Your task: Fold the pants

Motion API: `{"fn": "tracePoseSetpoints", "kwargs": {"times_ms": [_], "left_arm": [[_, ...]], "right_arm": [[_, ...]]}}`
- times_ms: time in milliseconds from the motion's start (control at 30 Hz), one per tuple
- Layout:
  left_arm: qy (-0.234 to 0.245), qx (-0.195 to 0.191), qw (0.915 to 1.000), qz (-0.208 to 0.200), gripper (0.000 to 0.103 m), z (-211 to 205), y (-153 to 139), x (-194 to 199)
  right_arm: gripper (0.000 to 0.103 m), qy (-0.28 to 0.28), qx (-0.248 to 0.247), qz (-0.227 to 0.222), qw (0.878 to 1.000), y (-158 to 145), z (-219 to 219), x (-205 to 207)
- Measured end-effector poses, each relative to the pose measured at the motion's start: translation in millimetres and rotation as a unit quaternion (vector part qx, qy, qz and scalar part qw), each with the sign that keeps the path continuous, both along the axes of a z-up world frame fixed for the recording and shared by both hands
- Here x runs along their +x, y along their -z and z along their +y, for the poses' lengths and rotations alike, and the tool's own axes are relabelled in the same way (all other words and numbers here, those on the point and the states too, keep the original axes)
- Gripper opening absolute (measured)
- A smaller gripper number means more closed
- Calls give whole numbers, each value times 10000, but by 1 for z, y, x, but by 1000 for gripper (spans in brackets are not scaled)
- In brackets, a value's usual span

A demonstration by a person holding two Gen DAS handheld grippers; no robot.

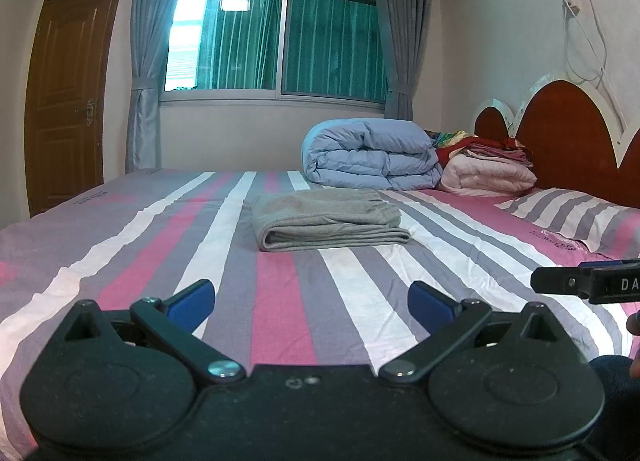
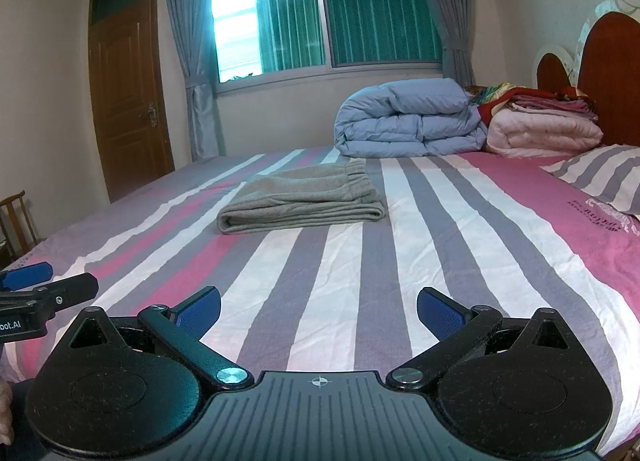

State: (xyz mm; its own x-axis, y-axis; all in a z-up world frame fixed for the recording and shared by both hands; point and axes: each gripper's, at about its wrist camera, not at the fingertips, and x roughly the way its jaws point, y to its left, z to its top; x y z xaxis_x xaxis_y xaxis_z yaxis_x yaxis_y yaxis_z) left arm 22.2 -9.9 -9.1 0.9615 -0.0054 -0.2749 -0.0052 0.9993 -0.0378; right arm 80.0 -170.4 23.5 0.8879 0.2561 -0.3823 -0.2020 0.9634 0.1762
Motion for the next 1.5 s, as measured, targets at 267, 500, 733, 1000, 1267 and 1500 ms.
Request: {"fn": "tracePoseSetpoints", "kwargs": {"times_ms": [267,500,733,1000,1267,1500], "left_arm": [[5,4,10000,1,97,0,0,0],[6,-3,10000,0,97,0,-1,0],[3,4,10000,-3,97,0,-1,0],[4,27,10000,-4,97,1,-2,0],[57,21,10000,-25,96,1,-3,0],[83,92,9999,-112,95,-1,-2,0]], "right_arm": [[103,1,1,5,10000,0,0,-1],[103,-3,1,5,10000,0,0,-2],[103,-1,0,7,10000,-1,0,-2],[103,-1,0,7,10000,-1,0,-3],[103,-6,-11,-3,10000,-1,0,-3],[103,-108,-161,-84,9998,1,3,-5]]}}
